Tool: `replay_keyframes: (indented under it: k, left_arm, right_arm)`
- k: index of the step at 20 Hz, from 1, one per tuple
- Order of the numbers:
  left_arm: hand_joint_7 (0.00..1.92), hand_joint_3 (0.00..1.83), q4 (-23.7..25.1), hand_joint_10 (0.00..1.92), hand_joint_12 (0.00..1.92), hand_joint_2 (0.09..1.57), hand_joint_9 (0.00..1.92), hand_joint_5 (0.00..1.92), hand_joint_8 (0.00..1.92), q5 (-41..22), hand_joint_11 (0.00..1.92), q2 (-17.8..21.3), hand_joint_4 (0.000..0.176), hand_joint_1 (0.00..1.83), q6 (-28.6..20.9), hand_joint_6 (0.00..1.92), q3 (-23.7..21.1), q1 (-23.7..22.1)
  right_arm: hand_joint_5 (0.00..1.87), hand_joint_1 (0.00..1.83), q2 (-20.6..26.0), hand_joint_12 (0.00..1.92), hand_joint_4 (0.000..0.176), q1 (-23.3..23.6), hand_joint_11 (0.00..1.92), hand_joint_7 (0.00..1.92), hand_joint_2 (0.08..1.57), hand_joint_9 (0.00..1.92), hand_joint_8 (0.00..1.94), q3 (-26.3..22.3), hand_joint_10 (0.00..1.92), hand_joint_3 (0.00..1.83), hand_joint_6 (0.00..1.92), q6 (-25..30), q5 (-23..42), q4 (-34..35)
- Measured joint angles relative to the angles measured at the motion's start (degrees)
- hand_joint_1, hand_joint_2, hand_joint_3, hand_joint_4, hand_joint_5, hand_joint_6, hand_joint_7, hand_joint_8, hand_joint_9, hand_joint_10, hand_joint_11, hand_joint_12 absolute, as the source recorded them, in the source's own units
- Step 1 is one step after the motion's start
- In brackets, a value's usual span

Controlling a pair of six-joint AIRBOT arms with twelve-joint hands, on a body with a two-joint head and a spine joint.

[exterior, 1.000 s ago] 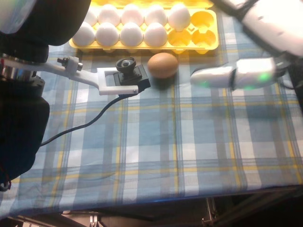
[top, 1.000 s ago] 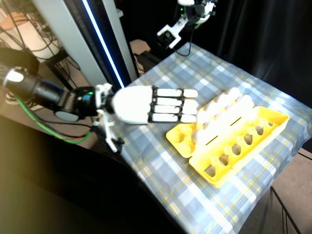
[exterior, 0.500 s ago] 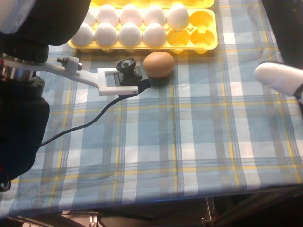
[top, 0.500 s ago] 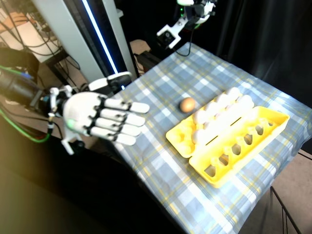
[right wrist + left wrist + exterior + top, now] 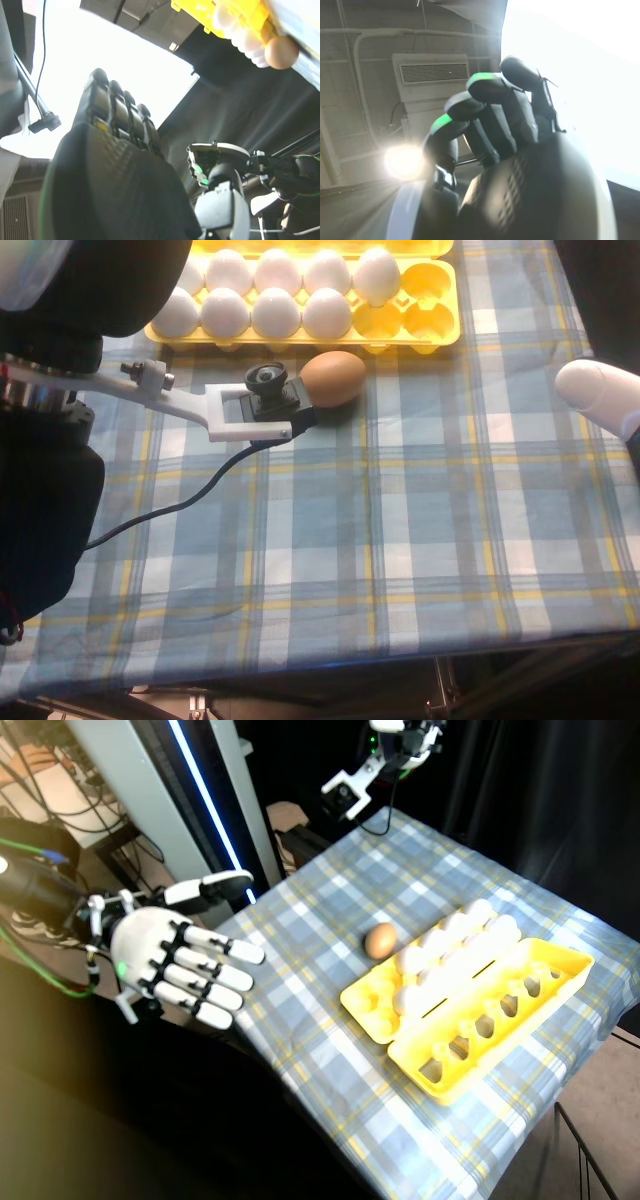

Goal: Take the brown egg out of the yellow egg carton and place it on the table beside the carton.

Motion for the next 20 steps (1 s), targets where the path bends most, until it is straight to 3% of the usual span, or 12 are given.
replay_keyframes:
  k: [4, 6, 7, 9, 11, 12, 14, 16, 18, 20]
  left_arm:
    - [0.89, 0.00, 0.02, 1.92, 1.85, 1.54, 0.62, 0.91, 1.92, 0.00, 0.25, -0.04, 0.000, 0.44, -0.07, 1.92, 0.00, 0.00]
    - [0.85, 0.00, 0.02, 1.90, 1.81, 1.52, 0.58, 0.89, 1.92, 0.00, 0.24, -0.04, 0.000, 0.50, -0.07, 1.92, 0.00, 0.00]
    - [0.82, 0.00, 0.02, 1.88, 1.78, 1.50, 0.54, 0.90, 1.92, -0.02, 0.20, -0.04, 0.000, 0.48, -0.09, 1.92, 0.00, 0.00]
    - [0.86, 0.00, 0.00, 1.92, 1.86, 1.50, 0.56, 0.92, 1.92, 0.00, 0.15, -0.04, 0.000, 0.51, -0.42, 1.92, 0.00, 0.00]
    - [0.78, 0.00, 0.00, 1.88, 1.82, 1.50, 0.48, 0.89, 1.92, 0.00, 0.05, -0.04, 0.000, 0.45, -0.48, 1.92, 0.00, -0.02]
    - [0.78, 0.00, -0.04, 1.90, 1.81, 1.51, 0.48, 0.92, 1.92, 0.00, 0.06, -0.04, 0.000, 0.45, -0.48, 1.92, 0.00, -0.02]
    - [0.79, 0.00, -0.15, 1.86, 1.78, 1.49, 0.50, 0.90, 1.92, -0.02, 0.15, -0.04, 0.000, 0.50, -0.48, 1.92, 0.00, -0.02]
    - [0.80, 0.00, -0.20, 1.87, 1.80, 1.51, 0.52, 0.89, 1.92, -0.02, 0.21, -0.11, 0.000, 0.46, -0.48, 1.92, 0.00, 0.00]
    - [0.82, 0.00, -0.28, 1.90, 1.84, 1.52, 0.53, 0.88, 1.92, 0.09, 0.21, -0.42, 0.000, 0.47, -0.48, 1.92, 0.00, 0.00]
    - [0.79, 0.00, -0.28, 1.91, 1.83, 1.51, 0.51, 0.87, 1.92, 0.00, 0.19, -0.39, 0.000, 0.50, -0.50, 1.92, 0.00, 0.00]
  right_arm:
    - [0.00, 0.08, -0.96, 0.00, 0.056, 0.00, 0.00, 0.00, 1.01, 0.00, 0.00, 0.22, 0.00, 0.02, 0.00, 0.04, 0.07, 0.39]
    - [0.00, 0.11, -1.53, 0.00, 0.052, 0.00, 0.00, 0.00, 1.03, 0.00, 0.00, 0.20, 0.00, 0.02, 0.00, 0.11, 0.07, 1.03]
    - [0.00, 0.19, -1.86, 0.00, 0.041, 0.00, 0.00, 0.00, 1.03, 0.00, 0.00, 0.17, 0.00, 0.01, 0.00, 0.35, 0.04, 1.20]
    - [0.00, 0.29, -1.97, 0.00, 0.045, 0.00, 0.00, 0.00, 1.02, 0.00, 0.00, -0.31, 0.00, 0.00, 0.00, 0.48, 0.04, 0.85]
    - [0.00, 0.35, -2.43, 0.00, 0.054, 0.00, 0.00, 0.00, 1.01, 0.00, 0.00, -0.22, 0.00, 0.00, 0.00, 0.48, 0.07, 0.79]
    - [0.00, 0.34, -2.58, 0.00, 0.051, 0.00, 0.00, 0.00, 1.01, 0.00, 0.00, -0.17, 0.00, 0.00, 0.00, 0.48, -0.07, 0.90]
    - [0.00, 0.34, -2.58, 0.00, 0.068, 0.00, 0.00, 0.00, 1.02, 0.00, 0.00, 0.11, 0.00, 0.00, 0.00, 0.48, -0.04, 0.81]
    - [0.00, 0.35, -2.58, 0.00, 0.069, 0.00, 0.00, 0.00, 1.02, 0.00, 0.00, 0.33, 0.00, 0.00, 0.00, 0.50, 0.04, 1.09]
    - [0.00, 0.36, -2.60, 0.00, 0.055, 0.00, 0.00, 0.00, 1.03, 0.00, 0.00, 0.33, 0.00, 0.00, 0.00, 0.55, 0.04, 0.59]
    - [0.00, 0.35, -2.73, 0.00, 0.057, 0.00, 0.00, 0.00, 1.03, 0.00, 0.00, 0.35, 0.00, 0.00, 0.00, 0.57, 0.07, 0.55]
